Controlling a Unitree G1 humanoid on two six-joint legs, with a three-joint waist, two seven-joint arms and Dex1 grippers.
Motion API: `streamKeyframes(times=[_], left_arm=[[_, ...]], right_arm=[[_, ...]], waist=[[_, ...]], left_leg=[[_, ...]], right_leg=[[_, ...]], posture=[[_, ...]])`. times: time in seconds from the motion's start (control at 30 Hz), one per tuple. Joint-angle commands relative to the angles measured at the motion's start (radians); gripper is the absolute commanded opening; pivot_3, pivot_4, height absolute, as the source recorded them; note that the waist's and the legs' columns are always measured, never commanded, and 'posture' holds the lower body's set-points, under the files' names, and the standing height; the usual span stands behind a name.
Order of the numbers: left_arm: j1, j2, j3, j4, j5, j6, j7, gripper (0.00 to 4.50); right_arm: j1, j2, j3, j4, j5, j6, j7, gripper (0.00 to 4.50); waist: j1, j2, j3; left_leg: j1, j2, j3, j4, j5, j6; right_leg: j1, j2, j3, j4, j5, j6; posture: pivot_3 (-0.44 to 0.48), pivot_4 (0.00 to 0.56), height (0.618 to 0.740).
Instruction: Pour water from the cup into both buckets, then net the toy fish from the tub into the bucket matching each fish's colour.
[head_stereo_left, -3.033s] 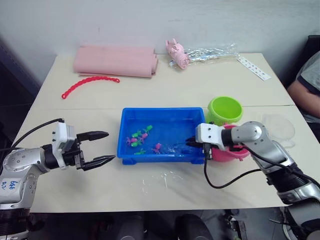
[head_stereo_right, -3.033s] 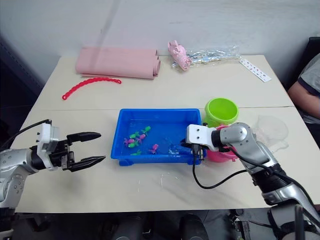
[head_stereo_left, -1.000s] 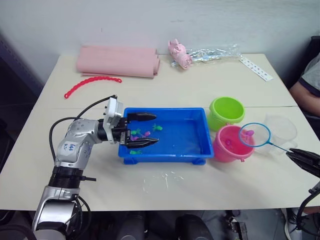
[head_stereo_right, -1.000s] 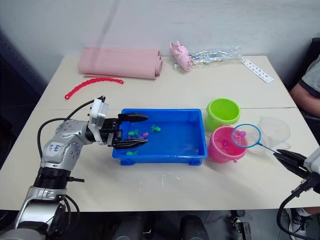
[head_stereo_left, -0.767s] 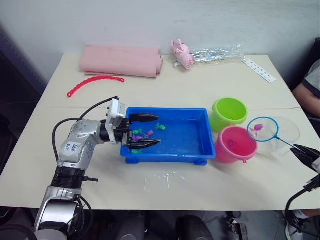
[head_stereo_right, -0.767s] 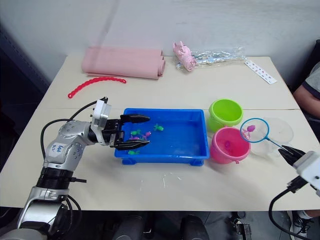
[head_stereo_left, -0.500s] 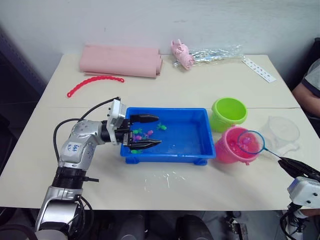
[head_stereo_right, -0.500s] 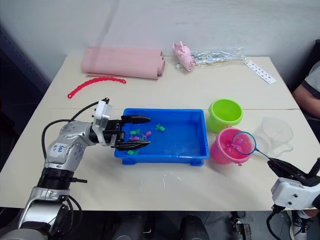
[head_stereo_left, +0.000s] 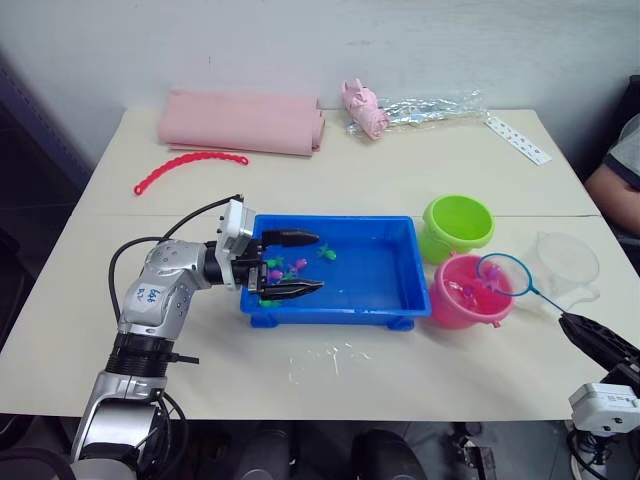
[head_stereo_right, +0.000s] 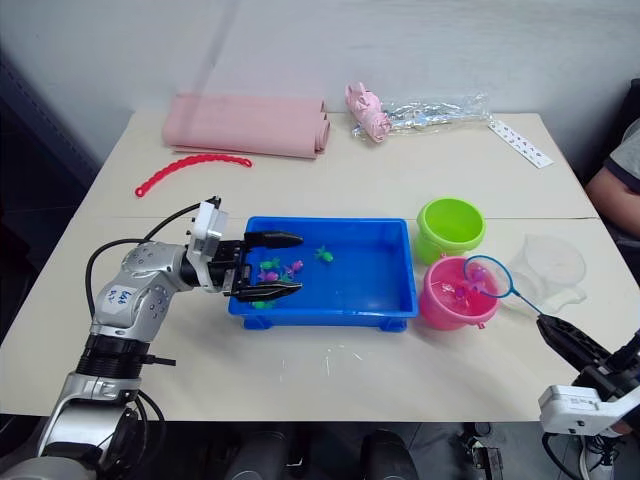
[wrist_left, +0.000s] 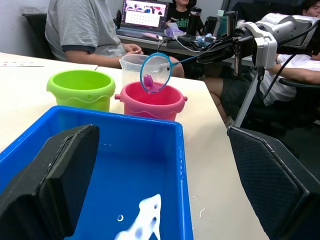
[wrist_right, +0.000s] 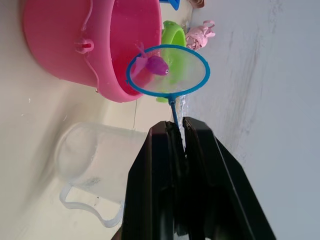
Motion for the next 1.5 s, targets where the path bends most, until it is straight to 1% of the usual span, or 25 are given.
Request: streamKeyframes(times=[0.03,0.2,0.33,0.47,0.7,0.83,0.93,1.03,1.13,1.2,1.27,1.3,1.4,1.5], left_arm=[[-0.006,0.001,-0.007,-0.024,-0.008,0.01,-0.008,4.49],[-0.014,-0.011,-0.025,-0.028,-0.012,0.027,-0.015,4.49],[-0.04,-0.019,-0.036,-0.002,-0.005,0.018,-0.03,4.49],[-0.041,-0.022,-0.031,0.008,-0.002,0.012,-0.033,4.49],[-0.044,-0.031,-0.046,0.039,0.019,-0.028,-0.054,4.49],[-0.045,-0.034,-0.046,0.044,0.022,-0.033,-0.056,4.49],[-0.049,-0.035,-0.042,0.051,0.024,-0.035,-0.054,4.49],[-0.052,-0.039,-0.045,0.057,0.026,-0.039,-0.056,4.49],[-0.057,-0.044,-0.047,0.062,0.029,-0.043,-0.054,4.49],[-0.058,-0.046,-0.045,0.063,0.03,-0.043,-0.05,4.49],[-0.057,-0.047,-0.047,0.059,0.031,-0.042,-0.049,4.49],[-0.057,-0.047,-0.047,0.059,0.031,-0.041,-0.049,4.49],[-0.053,-0.048,-0.043,0.051,0.031,-0.035,-0.039,4.49],[-0.046,-0.051,-0.046,0.041,0.03,-0.031,-0.032,4.49]], right_arm=[[0.013,-0.036,-0.025,-0.011,-0.005,0.0,-0.03,0.0],[0.0,-0.054,-0.028,-0.026,-0.053,-0.014,-0.089,0.0],[-0.017,-0.052,-0.004,-0.058,-0.08,0.003,-0.109,0.0],[-0.018,-0.048,-0.039,-0.092,-0.068,0.043,-0.115,0.0],[0.027,-0.033,-0.038,-0.135,-0.078,0.047,-0.126,0.0],[0.076,-0.003,-0.01,-0.16,-0.087,0.029,-0.134,0.0],[0.066,0.005,-0.056,-0.157,-0.078,0.076,-0.152,0.0],[0.082,0.017,-0.004,-0.168,-0.054,0.07,-0.142,0.0],[0.086,0.034,-0.014,-0.163,-0.052,0.1,-0.15,0.0],[0.087,0.025,-0.014,-0.153,-0.053,0.092,-0.154,0.0],[0.101,0.022,0.038,-0.187,-0.04,0.059,-0.138,0.0],[0.101,0.028,0.045,-0.195,-0.037,0.063,-0.136,0.0],[0.071,0.033,0.005,-0.148,-0.084,0.127,-0.171,0.0],[0.088,0.038,0.079,-0.173,-0.095,0.096,-0.161,0.0]], waist=[[-0.001,0.0,0.0],[0.0,0.0,0.0],[0.0,0.0,0.0],[0.0,0.0,0.0],[0.0,0.001,0.0],[0.001,0.001,0.0],[-0.001,0.001,0.0],[-0.002,0.001,0.0],[-0.001,0.001,-0.001],[0.0,0.001,-0.001],[0.0,0.001,-0.001],[-0.001,0.001,-0.001],[-0.002,0.001,-0.001],[0.001,0.001,-0.001]], left_leg=[[0.0,0.0,0.0,0.0,0.0,0.0],[0.0,0.0,0.0,0.0,0.0,0.0],[0.0,0.0,0.0,0.0,0.0,0.0],[0.0,0.0,0.0,0.0,0.0,0.0],[0.0,0.0,0.0,0.0,0.0,0.0],[0.0,0.0,0.0,0.0,0.0,0.0],[0.0,0.0,0.0,0.0,0.0,0.0],[0.001,0.0,0.0,0.0,0.0,0.0],[0.001,0.0,0.0,0.0,0.0,0.0],[0.001,0.0,0.0,0.0,0.0,0.0],[0.0,0.0,0.0,0.001,0.0,0.0],[0.001,0.0,0.0,0.001,0.0,0.0],[0.001,0.0,0.0,0.0,0.001,0.0],[0.001,0.0,0.0,0.001,0.001,0.0]], right_leg=[[0.0,0.0,0.0,0.0,0.0,0.0],[0.0,0.0,0.0,0.0,0.0,0.0],[0.0,0.0,0.0,0.0,0.0,0.0],[0.0,0.0,0.0,0.001,0.0,0.0],[0.0,0.0,0.0,0.001,0.0,0.0],[0.0,0.0,0.0,0.001,0.0,0.0],[0.0,0.0,0.0,0.001,0.0,0.0],[0.0,0.0,0.001,0.002,0.0,0.0],[-0.001,0.0,0.001,0.003,0.0,-0.001],[-0.001,0.0,0.001,0.003,0.0,-0.001],[-0.001,0.0,0.001,0.003,0.0,-0.001],[-0.001,0.0,0.001,0.003,0.0,-0.001],[-0.001,0.0,0.001,0.004,0.0,-0.001],[-0.001,0.0,0.001,0.004,0.0,-0.001]], posture=[[0.0,0.15,0.74],[0.0,0.15,0.74],[0.0,0.15,0.74],[0.0,0.15,0.74],[0.0,0.15,0.74],[0.0,0.15,0.74],[0.0,0.15,0.74],[0.0,0.15,0.74],[0.0,0.15,0.74],[0.0,0.15,0.74],[0.0,0.15,0.74],[0.0,0.15,0.74],[0.0,0.15,0.74],[0.0,0.15,0.74]])
